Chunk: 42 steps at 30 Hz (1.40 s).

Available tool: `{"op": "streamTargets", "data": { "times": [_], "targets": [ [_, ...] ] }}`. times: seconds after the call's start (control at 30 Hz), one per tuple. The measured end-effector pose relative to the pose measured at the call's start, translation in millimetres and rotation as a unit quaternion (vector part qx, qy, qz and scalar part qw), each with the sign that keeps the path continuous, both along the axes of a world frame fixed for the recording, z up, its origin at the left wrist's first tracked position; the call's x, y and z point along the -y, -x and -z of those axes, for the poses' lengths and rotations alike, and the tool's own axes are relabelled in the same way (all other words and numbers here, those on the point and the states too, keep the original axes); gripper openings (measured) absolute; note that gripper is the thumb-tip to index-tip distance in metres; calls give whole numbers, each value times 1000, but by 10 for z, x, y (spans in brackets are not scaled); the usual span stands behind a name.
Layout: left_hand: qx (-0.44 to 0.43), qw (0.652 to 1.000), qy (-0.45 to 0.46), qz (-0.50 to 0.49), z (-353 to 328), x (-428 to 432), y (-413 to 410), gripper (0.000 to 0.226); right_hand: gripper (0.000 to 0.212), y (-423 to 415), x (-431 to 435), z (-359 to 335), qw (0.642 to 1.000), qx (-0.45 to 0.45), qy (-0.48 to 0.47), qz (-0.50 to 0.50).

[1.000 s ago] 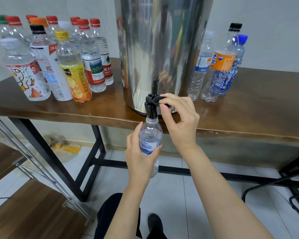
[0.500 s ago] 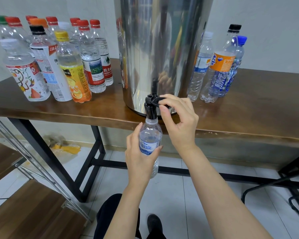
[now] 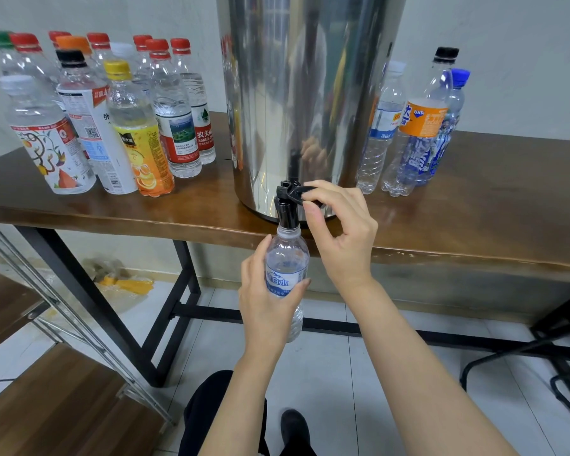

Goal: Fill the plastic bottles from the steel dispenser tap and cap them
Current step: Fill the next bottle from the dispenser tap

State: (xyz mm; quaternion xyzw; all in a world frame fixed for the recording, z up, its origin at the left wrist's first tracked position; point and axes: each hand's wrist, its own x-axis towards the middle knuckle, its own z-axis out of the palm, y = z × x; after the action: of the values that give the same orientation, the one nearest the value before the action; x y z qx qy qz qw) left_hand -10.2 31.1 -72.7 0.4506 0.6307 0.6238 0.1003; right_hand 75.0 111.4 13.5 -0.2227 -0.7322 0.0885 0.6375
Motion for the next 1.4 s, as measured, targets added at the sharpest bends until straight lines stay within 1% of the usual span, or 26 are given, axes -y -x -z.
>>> {"op": "streamTargets", "data": {
  "times": [0.3,0.87,1.4],
  "targets": [
    [-4,1000,3,-4,29,1,15,86,18,-1,-1,15,1000,1,2,-5],
    [7,1000,-13,2,-8,12,-9,86,19,3,5,9,1000,0,-2,1],
    [0,1000,-18,3,12,-11,13,87,20,6,-15,15,1000,-8,2,-5]
  ]
}}
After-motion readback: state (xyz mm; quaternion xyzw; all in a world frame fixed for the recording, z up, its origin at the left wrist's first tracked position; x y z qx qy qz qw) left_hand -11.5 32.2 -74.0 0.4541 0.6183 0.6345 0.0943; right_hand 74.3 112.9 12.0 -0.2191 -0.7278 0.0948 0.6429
